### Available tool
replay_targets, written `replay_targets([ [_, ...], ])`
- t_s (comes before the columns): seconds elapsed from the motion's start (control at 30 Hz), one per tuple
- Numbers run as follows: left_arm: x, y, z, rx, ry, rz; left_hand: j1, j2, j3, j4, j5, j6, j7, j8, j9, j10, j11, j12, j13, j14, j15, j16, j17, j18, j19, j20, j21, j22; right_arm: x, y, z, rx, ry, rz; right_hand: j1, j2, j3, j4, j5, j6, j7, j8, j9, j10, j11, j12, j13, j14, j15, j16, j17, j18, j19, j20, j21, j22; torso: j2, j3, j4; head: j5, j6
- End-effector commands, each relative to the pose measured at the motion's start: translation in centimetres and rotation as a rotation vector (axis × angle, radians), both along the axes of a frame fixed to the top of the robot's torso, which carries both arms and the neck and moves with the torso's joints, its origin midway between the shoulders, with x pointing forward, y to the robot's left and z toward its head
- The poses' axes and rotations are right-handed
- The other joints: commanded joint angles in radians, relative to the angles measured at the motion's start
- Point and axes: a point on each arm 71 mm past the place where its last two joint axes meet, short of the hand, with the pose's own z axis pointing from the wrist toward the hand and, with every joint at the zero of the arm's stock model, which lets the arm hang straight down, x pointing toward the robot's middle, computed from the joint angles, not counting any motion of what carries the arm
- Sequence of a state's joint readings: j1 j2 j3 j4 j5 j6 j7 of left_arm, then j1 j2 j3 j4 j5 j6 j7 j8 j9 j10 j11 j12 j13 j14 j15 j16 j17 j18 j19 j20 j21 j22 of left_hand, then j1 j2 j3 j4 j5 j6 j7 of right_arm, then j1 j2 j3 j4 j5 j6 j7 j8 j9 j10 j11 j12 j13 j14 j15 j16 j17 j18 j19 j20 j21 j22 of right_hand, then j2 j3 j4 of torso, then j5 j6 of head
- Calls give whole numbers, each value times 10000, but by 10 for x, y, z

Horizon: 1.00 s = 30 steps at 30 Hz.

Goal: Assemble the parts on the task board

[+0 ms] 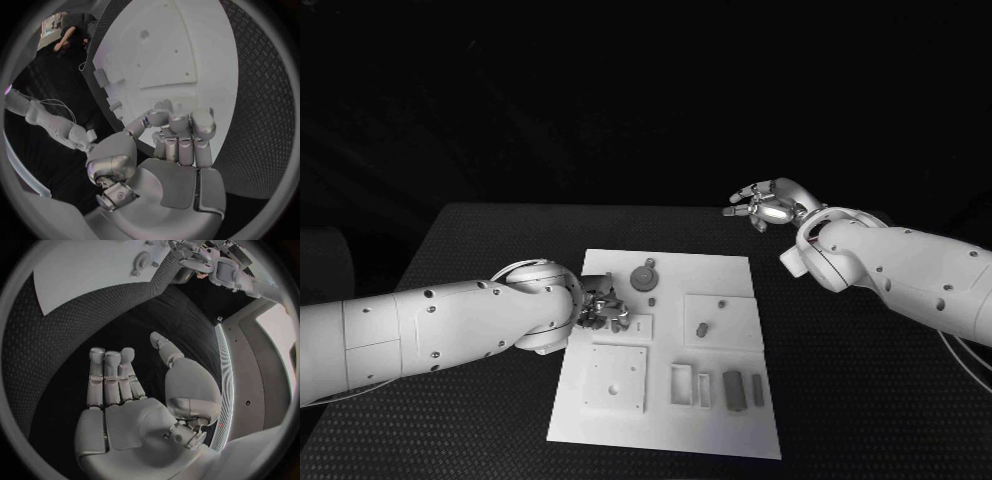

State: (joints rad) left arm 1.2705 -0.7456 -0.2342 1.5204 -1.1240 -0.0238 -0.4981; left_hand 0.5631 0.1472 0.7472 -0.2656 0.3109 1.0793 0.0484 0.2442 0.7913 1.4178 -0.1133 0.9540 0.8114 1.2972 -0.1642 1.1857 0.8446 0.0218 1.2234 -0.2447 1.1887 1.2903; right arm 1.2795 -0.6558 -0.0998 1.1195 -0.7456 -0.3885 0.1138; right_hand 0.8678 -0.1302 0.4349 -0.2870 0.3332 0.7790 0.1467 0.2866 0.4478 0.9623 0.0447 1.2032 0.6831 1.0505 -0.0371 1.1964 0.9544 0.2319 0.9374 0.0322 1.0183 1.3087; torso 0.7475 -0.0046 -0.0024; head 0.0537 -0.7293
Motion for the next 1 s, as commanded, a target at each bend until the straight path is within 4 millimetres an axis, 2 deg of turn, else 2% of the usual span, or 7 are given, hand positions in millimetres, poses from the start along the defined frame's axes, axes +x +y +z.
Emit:
replay_targets([
  [0.03, -4, 0, -7, 115, 334, -42, -163, -55, 120, 393, -701, 1866, -594, 58, -30, -56, -93, 67, -21, 79, -12, 61, 19, 1220, -98, -11, 55, 10, 0, 1, 0, 19, 51, 121, -80, 51, -49, -14, 58, 366, 306, 67, -11, -1514, 225, 39, -17, -65, -26, 58, -10, 299, -23, 24, -69, 131, 0, -3, 4, 1, -3],
  [0.47, -5, -1, -8, 104, 433, -109, -225, -83, 159, 517, -818, 1866, -596, 65, -74, -69, -92, 92, -46, 72, -8, 63, 27, 1234, -135, -13, 75, 20, 0, 1, 0, 15, 66, 128, -92, 54, -39, -14, 142, 374, 304, 80, -27, -1517, 223, 54, -38, -70, -27, 67, -24, 299, -24, 27, -72, 133, -11, 1, -13, -4, -10],
  [0.77, -5, -2, -8, 93, 430, -162, -194, 33, 289, 500, -580, 1858, -595, 75, -114, -88, -92, 111, -77, 64, -12, 62, 35, 1251, -165, -17, 109, 36, 0, 2, 0, 20, 70, 136, -104, 63, -35, -11, 181, 381, 302, 88, -33, -1519, 222, 61, -49, -73, -28, 72, -31, 299, -22, 28, -72, 134, -3, 2, -2, -21, 0],
  [1.0, -7, -4, -8, 172, 512, -294, -208, 56, 291, 508, -589, 1857, -592, 80, -124, -90, -89, 117, -86, 65, -10, 62, 36, 1248, -170, -12, 117, 37, 0, 2, 0, 27, 76, 141, -117, 66, -35, -8, 203, 382, 302, 91, -39, -1520, 222, 65, -56, -74, -29, 75, -35, 299, -23, 30, -73, 134, 5, 5, -6, -22, -3],
])
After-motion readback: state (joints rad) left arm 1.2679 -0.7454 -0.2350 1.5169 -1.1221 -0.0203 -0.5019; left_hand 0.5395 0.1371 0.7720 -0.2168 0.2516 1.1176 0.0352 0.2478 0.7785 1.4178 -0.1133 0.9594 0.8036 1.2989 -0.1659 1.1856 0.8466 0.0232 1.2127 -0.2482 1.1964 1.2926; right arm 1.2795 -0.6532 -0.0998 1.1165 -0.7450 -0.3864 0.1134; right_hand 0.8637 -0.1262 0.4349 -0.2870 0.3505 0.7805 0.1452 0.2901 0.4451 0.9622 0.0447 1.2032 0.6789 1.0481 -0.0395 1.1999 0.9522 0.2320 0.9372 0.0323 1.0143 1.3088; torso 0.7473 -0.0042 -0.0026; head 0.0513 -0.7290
